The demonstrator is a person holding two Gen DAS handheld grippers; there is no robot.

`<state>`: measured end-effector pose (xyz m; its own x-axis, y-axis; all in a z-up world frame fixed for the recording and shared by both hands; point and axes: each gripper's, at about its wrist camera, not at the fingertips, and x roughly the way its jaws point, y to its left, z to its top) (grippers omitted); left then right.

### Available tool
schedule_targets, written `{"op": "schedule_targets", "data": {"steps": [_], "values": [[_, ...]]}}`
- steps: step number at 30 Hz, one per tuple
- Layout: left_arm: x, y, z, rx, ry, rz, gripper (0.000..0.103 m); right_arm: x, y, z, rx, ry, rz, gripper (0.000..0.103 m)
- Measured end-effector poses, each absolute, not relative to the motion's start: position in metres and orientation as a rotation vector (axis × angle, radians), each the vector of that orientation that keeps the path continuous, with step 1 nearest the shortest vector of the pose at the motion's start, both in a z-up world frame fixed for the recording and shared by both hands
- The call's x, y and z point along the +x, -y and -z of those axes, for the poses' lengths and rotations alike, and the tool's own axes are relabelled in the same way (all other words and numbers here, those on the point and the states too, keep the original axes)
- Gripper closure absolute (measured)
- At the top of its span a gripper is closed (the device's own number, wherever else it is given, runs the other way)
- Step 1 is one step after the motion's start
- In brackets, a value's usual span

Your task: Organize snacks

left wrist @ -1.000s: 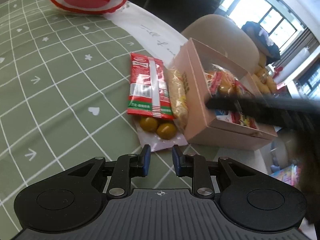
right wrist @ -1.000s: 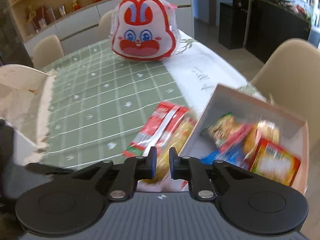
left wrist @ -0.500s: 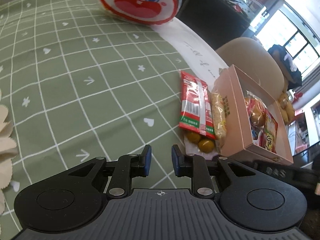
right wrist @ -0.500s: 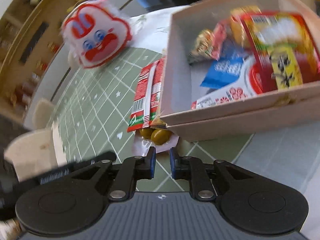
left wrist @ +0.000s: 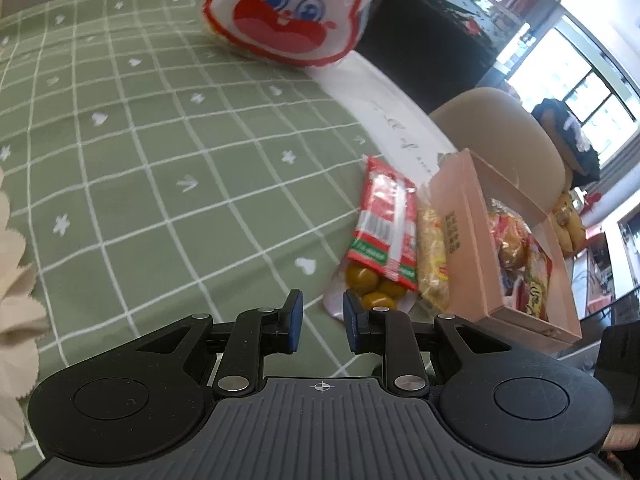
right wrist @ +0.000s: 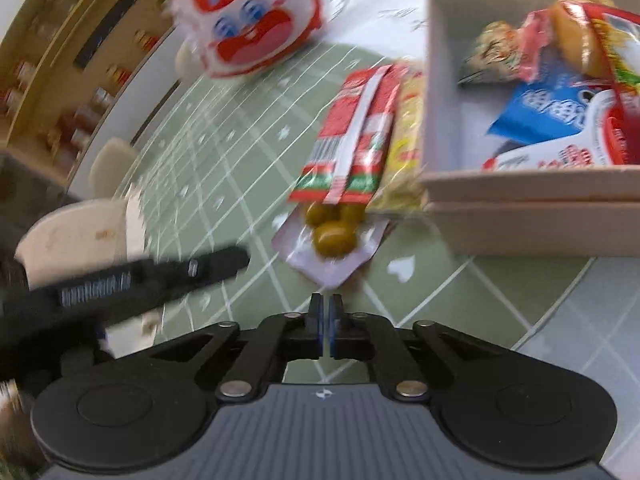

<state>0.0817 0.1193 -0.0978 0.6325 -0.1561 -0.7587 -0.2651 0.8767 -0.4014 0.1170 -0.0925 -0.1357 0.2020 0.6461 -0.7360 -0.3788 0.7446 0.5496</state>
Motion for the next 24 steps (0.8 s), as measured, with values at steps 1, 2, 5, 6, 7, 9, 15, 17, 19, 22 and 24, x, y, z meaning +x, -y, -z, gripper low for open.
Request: {"op": "schedule_targets", "data": {"steps": [1, 2, 5, 6, 7, 9, 15, 17, 19, 22, 24], "values": [[0.084, -0.117, 0.095, -0.505, -0.888, -0.050, 0.078, 0.112, 0.093, 0.133, 0.231, -1.153, -0.738, 0.100], [0.087, -0.113, 0.091, -0.488, -0.878, -0.023, 0.078, 0.107, 0.094, 0.131, 0.197, -1.143, -0.744, 0.100], [0.099, -0.099, 0.079, -0.422, -0.840, 0.067, 0.078, 0.090, 0.099, 0.123, 0.092, -1.107, -0.772, 0.098], [0.104, -0.093, 0.076, -0.393, -0.823, 0.095, 0.078, 0.085, 0.104, 0.121, 0.073, -1.094, -0.777, 0.098], [0.109, -0.087, 0.074, -0.360, -0.810, 0.116, 0.078, 0.081, 0.108, 0.119, 0.055, -1.087, -0.778, 0.097], [0.121, -0.073, 0.073, -0.278, -0.806, 0.144, 0.078, 0.075, 0.116, 0.119, 0.035, -1.081, -0.764, 0.093], [0.164, -0.032, 0.091, 0.002, -0.869, 0.149, 0.077, 0.068, 0.136, 0.115, 0.014, -1.049, -0.690, 0.083], [0.171, -0.025, 0.098, 0.057, -0.877, 0.131, 0.077, 0.068, 0.138, 0.114, -0.018, -1.026, -0.657, 0.074], [0.175, -0.021, 0.106, 0.115, -0.888, 0.118, 0.072, 0.063, 0.141, 0.112, -0.075, -0.988, -0.619, 0.066], [0.175, -0.026, 0.111, 0.171, -0.861, 0.102, 0.072, 0.058, 0.144, 0.115, -0.136, -0.960, -0.573, 0.065], [0.174, -0.034, 0.111, 0.172, -0.856, 0.074, 0.069, 0.059, 0.148, 0.116, -0.128, -0.956, -0.571, 0.064]]}}
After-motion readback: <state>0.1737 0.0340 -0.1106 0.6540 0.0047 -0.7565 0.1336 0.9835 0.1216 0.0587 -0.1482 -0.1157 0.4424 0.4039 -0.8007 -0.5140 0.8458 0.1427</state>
